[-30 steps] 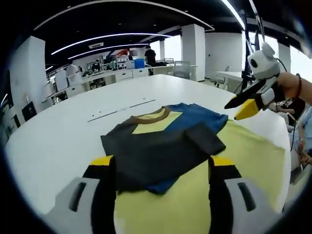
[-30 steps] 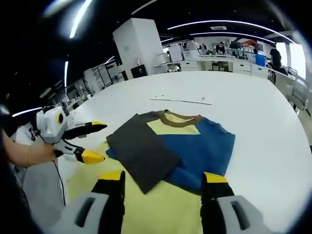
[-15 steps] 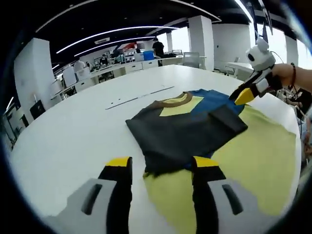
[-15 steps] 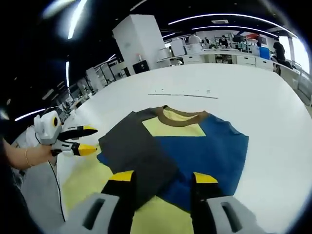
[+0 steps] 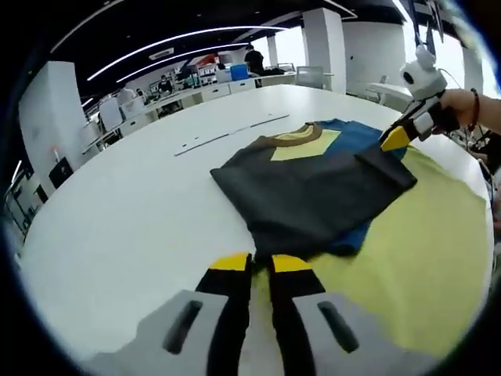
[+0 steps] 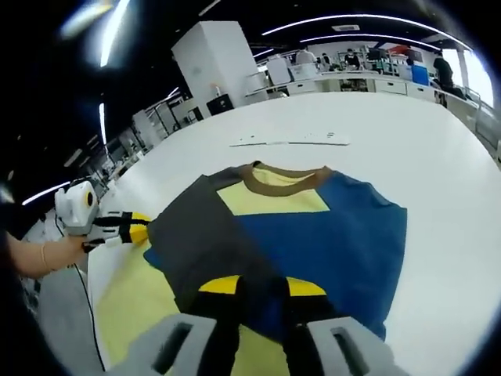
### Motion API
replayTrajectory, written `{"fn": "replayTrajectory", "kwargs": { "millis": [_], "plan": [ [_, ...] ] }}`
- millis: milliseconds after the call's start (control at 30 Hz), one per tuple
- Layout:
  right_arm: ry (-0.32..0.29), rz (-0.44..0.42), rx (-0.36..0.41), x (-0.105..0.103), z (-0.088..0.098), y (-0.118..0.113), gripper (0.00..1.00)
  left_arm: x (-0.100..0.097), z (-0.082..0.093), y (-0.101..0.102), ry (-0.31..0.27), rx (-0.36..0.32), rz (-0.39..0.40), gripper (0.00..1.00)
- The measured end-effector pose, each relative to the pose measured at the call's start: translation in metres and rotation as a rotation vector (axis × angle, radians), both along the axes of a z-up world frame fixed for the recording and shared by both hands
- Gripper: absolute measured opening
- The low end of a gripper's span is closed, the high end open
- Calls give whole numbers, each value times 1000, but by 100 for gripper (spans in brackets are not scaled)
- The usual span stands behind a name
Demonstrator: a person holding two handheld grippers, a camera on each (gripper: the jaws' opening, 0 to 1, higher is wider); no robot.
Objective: Fold the garment on the visible template until the final outline fits inside the template.
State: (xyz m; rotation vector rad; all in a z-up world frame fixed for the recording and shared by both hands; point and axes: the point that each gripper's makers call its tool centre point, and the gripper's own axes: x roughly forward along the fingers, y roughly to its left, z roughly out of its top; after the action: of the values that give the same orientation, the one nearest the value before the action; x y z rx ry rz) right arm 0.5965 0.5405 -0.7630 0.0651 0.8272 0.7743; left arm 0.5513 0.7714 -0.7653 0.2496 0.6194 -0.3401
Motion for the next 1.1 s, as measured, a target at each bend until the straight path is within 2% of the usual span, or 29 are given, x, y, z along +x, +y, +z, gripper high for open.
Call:
{"fn": "replayTrajectory", "kwargs": {
  "millis": [167,300,467,567,900,967,1000,1100],
  "plan": [
    [2,-30,8,3,1,-1,0,-2,1,1,-36,8,8,1],
    [-20,-32,19,2,12,-1,0,-5,5,1,-69,1,34,1],
    [-29,-50,21,0,16,-2,0,-6,1,4,-72,7,60,1],
    [-51,-74,-14,4,15,-6,0,-7,0,3,-72,6,68,1],
    [-29,-90,-61,4,1,-8,0,-6,0,2,-69,38,55,1],
    [-38,-113,-81,4,4,-8,8,-7,0,2,-65,39,53,1],
    [-55,-111,-93,3,8,-5,14,-7,0,2,-63,37,54,1],
    [-81,-99,-100,-5,16,8,25,-7,0,3,-62,30,59,2]
  ]
}}
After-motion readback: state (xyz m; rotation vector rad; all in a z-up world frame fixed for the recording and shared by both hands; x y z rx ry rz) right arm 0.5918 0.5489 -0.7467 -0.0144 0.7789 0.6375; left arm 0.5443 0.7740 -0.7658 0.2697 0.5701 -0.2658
